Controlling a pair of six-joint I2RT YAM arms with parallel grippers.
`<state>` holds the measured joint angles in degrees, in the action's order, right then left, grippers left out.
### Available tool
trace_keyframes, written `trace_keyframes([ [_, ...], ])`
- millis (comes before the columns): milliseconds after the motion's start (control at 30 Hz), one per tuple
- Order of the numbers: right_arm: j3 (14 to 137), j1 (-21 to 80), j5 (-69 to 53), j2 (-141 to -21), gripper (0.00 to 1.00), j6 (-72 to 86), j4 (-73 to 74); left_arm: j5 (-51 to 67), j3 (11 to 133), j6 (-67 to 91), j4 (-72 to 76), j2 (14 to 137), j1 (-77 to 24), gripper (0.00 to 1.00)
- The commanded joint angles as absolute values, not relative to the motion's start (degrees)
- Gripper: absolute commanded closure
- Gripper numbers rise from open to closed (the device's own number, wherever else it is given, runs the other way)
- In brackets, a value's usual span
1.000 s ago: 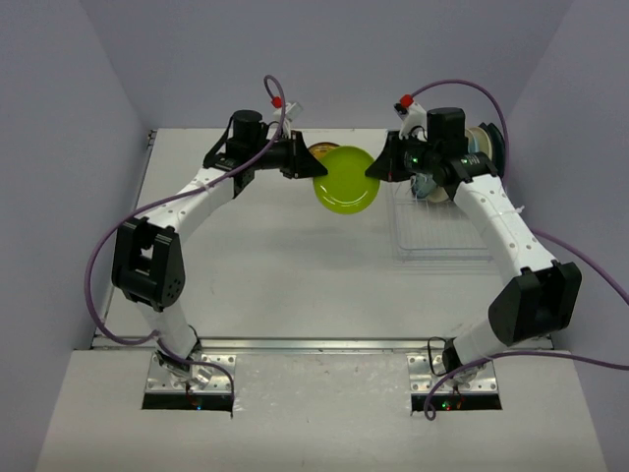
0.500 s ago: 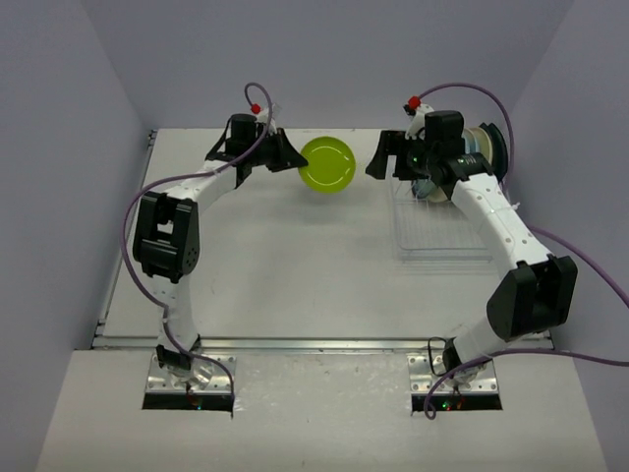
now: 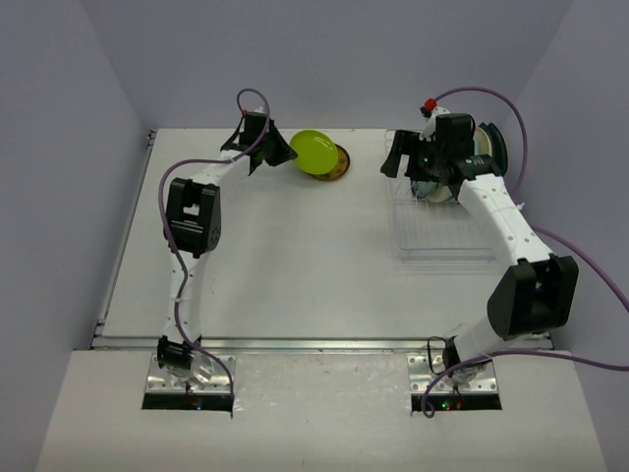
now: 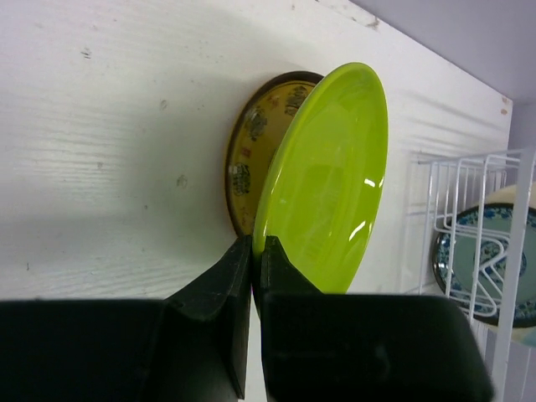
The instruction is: Unload the plates from the dish rack
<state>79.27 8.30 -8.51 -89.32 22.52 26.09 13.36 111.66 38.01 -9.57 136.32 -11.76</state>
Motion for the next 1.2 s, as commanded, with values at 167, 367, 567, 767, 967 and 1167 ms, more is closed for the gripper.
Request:
trace_keyframes([
  [167,77.2,5.4,-9.5,-88.9,0.11,22.1,24.2,10.7,115.8,42.7,-1.3,139.1,-14.9,0.97],
  [367,76.1,4.4,-8.4,-88.4,0.11,20.8,23.7,9.8,116.2,42.5,1.6,140.5,-16.1,0.8],
  [567,75.4,4.1,-6.3,-86.6,0.11,17.1,23.2,7.3,115.8,40.6,1.1,139.1,-15.2,0.6],
  [767,76.0,4.1,2.5,-87.4,0.16,13.3,23.0,6.1,114.3,34.3,0.2,131.9,-15.2,0.19],
  [967,78.5,4.1,11.3,-91.2,0.23,9.6,22.9,-9.0,103.6,14.4,3.8,119.0,-20.9,0.02],
  [1167,84.3,4.1,16.1,-96.6,0.39,6.0,22.7,-13.6,87.9,5.6,11.0,104.4,-23.4,0.03],
])
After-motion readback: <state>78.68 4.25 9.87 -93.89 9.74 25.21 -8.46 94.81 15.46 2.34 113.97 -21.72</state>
